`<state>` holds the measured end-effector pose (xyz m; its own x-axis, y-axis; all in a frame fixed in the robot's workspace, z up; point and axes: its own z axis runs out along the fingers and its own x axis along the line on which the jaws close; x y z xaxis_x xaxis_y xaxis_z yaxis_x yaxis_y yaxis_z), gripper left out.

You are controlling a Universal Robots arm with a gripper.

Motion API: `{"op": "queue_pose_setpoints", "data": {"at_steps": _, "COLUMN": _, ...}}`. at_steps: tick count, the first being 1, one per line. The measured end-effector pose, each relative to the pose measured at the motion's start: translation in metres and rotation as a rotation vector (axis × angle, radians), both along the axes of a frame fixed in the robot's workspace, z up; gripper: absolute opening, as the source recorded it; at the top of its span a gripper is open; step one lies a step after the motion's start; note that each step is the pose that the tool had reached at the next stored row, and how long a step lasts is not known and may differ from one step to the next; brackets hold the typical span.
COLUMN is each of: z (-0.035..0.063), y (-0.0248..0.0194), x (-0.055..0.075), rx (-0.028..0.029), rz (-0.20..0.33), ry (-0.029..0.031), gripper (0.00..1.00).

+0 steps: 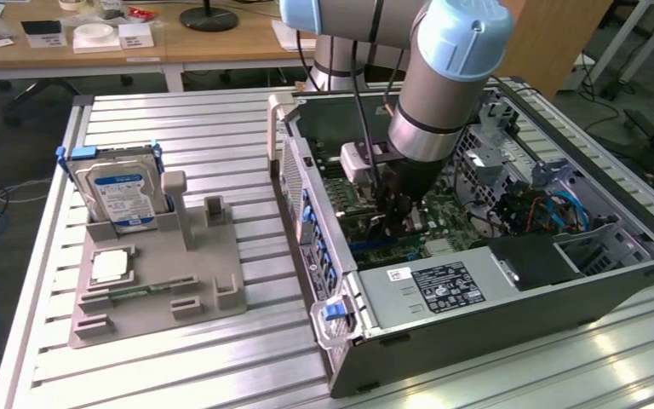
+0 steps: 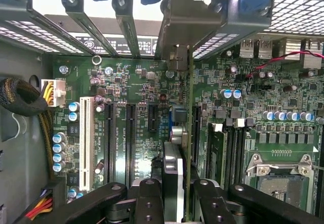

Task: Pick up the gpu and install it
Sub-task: 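Insert the gpu into the slot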

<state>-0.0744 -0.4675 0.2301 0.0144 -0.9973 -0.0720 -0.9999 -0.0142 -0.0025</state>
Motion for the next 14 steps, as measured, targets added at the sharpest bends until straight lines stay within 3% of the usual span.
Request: {"op": "queue_pose_setpoints", "data": {"at_steps": 14, "z": -0.0038, "y": -0.0002, "x": -0.0018, "rx": -0.0007, "rz": -0.001, "ry": 0.0003, "gripper": 0.28}}
